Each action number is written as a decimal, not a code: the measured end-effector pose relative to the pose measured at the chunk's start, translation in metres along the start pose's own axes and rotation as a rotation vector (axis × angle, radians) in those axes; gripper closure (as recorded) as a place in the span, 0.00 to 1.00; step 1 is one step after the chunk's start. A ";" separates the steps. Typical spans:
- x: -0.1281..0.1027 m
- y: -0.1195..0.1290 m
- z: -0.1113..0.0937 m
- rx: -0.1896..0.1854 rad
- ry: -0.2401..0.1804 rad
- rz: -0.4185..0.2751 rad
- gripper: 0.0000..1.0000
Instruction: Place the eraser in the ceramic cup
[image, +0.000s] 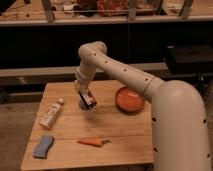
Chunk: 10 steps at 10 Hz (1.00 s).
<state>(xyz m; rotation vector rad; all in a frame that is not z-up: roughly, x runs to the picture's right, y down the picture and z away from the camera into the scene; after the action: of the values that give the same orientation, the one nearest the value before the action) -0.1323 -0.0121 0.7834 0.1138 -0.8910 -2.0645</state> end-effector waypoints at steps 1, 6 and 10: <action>-0.001 0.000 -0.001 -0.004 0.008 0.004 0.88; 0.015 -0.013 -0.002 0.042 0.099 -0.036 0.88; 0.018 -0.017 -0.001 0.163 0.224 -0.134 0.88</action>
<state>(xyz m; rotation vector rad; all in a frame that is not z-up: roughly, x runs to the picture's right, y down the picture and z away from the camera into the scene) -0.1548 -0.0195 0.7760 0.4951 -0.9313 -2.0497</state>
